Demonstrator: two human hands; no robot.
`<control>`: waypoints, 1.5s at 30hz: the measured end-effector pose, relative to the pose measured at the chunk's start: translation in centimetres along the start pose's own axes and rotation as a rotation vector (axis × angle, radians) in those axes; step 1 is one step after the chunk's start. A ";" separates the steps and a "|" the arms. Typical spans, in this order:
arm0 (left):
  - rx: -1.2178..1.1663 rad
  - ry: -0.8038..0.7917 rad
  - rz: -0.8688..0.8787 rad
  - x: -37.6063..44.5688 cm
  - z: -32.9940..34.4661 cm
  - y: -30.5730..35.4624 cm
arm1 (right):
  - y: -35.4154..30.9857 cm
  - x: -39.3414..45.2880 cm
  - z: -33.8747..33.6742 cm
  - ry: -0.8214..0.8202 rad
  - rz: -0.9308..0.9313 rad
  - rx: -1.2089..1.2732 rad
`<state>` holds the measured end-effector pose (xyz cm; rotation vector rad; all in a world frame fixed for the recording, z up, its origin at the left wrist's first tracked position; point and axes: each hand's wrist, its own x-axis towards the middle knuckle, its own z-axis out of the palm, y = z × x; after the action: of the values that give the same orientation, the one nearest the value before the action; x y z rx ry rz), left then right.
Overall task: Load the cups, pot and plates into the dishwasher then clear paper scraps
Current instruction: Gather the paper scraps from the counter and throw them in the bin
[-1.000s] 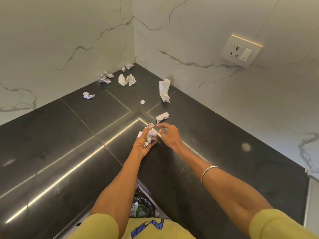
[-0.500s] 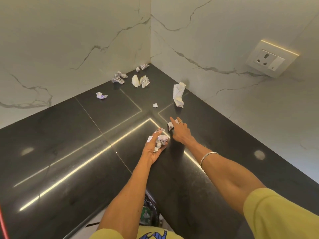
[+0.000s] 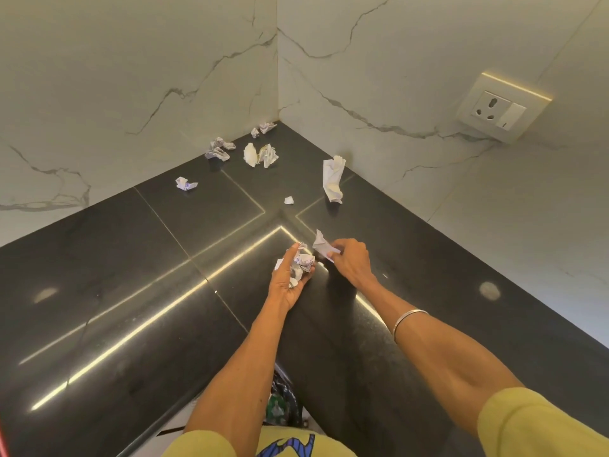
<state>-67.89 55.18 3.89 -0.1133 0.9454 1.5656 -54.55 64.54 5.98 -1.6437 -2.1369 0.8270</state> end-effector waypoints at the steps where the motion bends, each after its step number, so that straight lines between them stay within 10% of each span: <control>1: -0.002 -0.008 0.004 0.0 -0.1 0.0 | -0.4 -0.3 -0.1 -0.001 -0.028 0.035; 35: -0.060 0.237 0.026 -7.1 -3.7 -2.3 | -3.9 -14.3 3.5 -0.275 -0.179 0.223; 45: -0.194 0.247 0.150 -13.7 -4.1 -4.5 | -3.8 -18.6 0.7 -0.078 -0.093 0.607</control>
<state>-62.26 41.57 6.72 -0.3874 1.0092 1.8095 -52.59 46.00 9.53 -1.2026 -1.7400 1.3577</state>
